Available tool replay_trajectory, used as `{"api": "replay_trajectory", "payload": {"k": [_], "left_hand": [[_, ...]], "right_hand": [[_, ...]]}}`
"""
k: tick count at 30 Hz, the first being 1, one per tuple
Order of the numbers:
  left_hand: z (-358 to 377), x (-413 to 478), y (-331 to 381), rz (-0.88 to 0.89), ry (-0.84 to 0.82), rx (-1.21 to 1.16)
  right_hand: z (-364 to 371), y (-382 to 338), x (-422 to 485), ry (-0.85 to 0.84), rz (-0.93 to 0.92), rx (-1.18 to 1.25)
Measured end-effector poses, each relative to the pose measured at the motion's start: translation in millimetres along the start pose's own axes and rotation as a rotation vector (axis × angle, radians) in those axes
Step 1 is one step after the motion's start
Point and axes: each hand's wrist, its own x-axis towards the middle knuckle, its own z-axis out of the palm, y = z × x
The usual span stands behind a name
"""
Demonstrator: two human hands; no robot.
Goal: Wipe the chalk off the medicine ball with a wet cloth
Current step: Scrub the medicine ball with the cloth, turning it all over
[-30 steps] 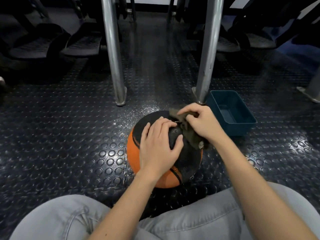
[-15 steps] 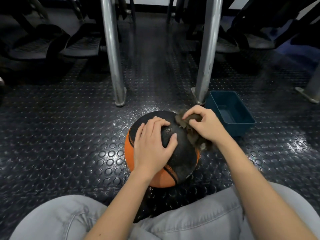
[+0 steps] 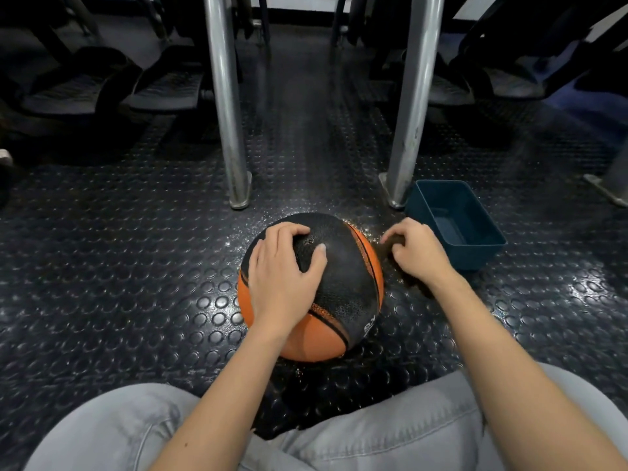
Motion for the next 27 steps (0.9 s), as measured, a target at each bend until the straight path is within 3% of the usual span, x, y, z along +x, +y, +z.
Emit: {"api": "replay_trajectory", "payload": {"k": [3, 6, 9, 13, 16, 18, 20, 22, 24, 25, 27], "left_hand": [[0.7, 2.5, -0.2, -0.033, 0.006, -0.012], [1.3, 12.6, 1.4, -0.091, -0.012, -0.059], [3.9, 27.4, 6.1, -0.159, -0.028, -0.104], [7.3, 34.1, 7.1, -0.231, -0.029, -0.099], [5.7, 38.9, 3.4, -0.291, 0.005, -0.124], [4.1, 43.5, 1.0, -0.324, 0.008, -0.117], [2.9, 49.2, 0.5, -0.352, -0.005, -0.114], [2.6, 52.9, 0.6, -0.371, -0.016, -0.109], [3.0, 54.4, 0.7, -0.382, -0.021, -0.098], [3.1, 55.1, 0.3, -0.388, -0.015, -0.099], [2.4, 56.0, -2.0, -0.405, 0.000, -0.107]], "right_hand": [[-10.5, -28.4, -3.8, 0.202, -0.168, 0.219], [-7.1, -59.4, -19.2, 0.106, -0.414, 0.336], [3.2, -39.0, -18.4, 0.019, -0.266, 0.311], [-13.5, -5.8, -12.2, 0.017, -0.038, 0.018], [-21.3, -33.7, -22.6, 0.163, -0.247, 0.253], [-13.5, -51.0, -32.4, 0.060, -0.426, 0.354], [0.4, -40.8, -31.4, -0.084, -0.371, 0.307], [4.9, -11.7, -22.0, -0.105, -0.186, 0.113], [-4.1, 8.5, -16.4, -0.056, -0.013, -0.084], [-9.9, 8.4, -14.8, 0.025, 0.026, -0.057], [-15.4, -12.8, -15.7, 0.234, -0.094, 0.122]]}}
